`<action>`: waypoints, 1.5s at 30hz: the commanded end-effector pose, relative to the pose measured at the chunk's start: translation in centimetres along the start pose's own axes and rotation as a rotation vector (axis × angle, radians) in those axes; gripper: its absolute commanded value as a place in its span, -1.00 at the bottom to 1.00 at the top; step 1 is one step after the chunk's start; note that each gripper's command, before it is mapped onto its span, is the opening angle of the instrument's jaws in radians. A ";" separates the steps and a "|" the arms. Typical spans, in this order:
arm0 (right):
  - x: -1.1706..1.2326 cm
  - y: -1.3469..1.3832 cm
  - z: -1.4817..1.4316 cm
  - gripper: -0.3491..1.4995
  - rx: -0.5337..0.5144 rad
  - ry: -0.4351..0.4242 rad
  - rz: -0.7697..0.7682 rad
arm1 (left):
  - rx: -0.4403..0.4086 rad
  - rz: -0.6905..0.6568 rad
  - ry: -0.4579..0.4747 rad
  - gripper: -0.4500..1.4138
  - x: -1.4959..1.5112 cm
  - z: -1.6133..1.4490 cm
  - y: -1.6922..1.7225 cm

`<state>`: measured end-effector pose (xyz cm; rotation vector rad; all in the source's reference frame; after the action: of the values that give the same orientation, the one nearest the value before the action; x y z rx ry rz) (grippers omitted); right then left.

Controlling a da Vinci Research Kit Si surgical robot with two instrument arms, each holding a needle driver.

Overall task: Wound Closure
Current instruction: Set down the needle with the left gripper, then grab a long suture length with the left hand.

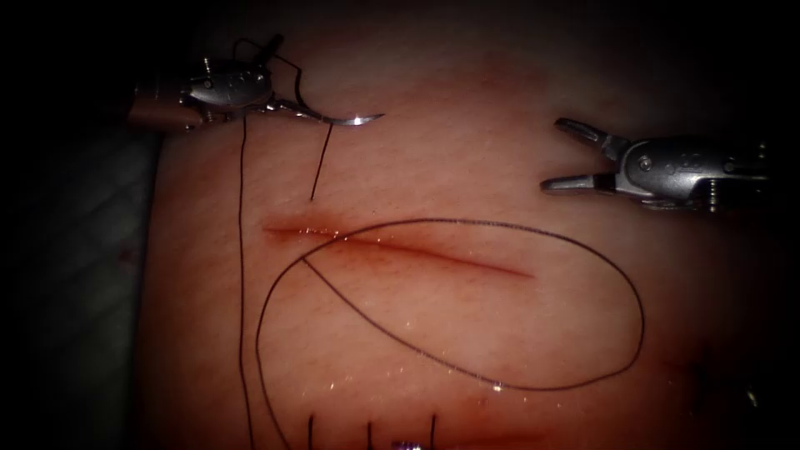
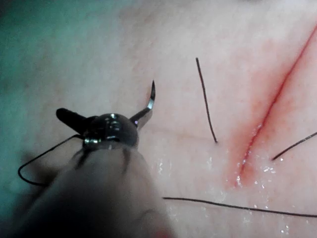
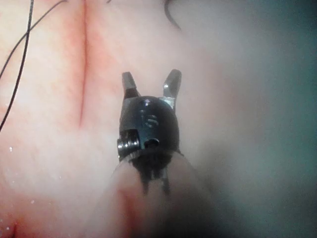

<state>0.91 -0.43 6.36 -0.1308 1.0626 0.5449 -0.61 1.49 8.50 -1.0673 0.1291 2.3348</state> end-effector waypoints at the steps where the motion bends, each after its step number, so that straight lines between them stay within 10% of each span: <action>1: -0.04 -0.06 0.10 0.96 -0.002 0.005 -0.001 | -0.001 -0.002 -0.003 0.95 0.04 0.02 0.02; 16: -0.11 -0.15 0.07 0.96 0.011 0.005 -0.015 | 0.046 -0.011 0.052 0.55 0.34 -0.97 0.30; 35: -0.29 -0.19 0.08 0.96 0.016 0.003 -0.036 | -0.372 0.173 -0.002 -0.25 0.89 -0.91 2.13; 45: -0.33 -0.22 0.10 0.96 0.013 0.005 -0.030 | -0.540 0.221 0.166 -0.34 1.31 -0.98 2.81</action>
<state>0.91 -0.67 6.60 -0.1372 1.0656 0.5112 -2.07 -0.56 6.44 -1.5754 -0.3565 2.5514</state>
